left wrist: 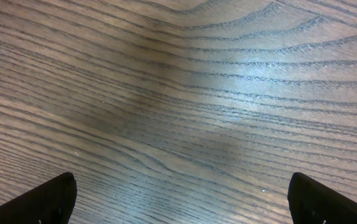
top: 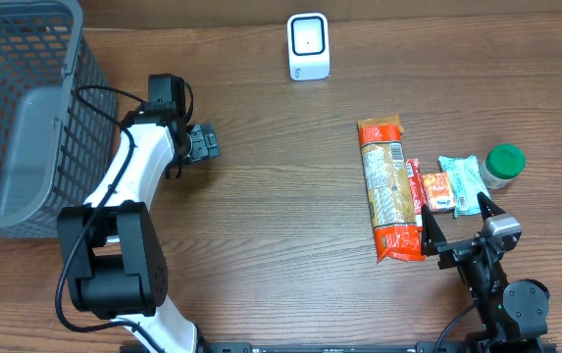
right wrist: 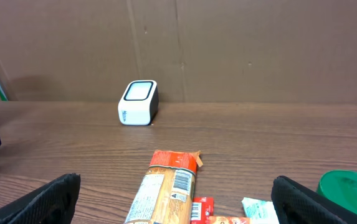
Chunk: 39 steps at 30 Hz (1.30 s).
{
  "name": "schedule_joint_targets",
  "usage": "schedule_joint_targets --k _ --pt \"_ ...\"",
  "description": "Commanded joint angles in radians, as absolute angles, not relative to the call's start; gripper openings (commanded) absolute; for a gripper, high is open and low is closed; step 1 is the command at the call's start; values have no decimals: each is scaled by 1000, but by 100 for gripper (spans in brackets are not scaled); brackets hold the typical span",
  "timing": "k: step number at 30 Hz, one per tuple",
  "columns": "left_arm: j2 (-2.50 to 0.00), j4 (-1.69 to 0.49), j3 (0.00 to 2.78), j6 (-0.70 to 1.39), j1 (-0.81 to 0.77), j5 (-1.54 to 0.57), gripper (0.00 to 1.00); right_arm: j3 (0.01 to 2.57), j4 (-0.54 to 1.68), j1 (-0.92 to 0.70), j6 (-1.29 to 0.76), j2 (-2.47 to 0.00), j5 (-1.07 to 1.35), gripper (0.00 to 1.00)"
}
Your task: Scan the item barcode
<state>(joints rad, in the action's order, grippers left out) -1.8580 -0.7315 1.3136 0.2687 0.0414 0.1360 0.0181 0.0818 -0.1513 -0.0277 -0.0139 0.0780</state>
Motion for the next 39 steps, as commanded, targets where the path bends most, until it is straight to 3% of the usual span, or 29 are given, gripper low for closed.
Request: schedule_joint_targets --k 1,31,39 --pt "-1843 -728 1330 258 46 145 100 8 77 -148 -21 -3 73 100" --pt "-1840 -728 1330 258 45 145 100 8 77 -148 -22 -3 73 100" --pt "-1662 -728 1330 258 21 145 100 8 77 -148 -21 -3 73 100"
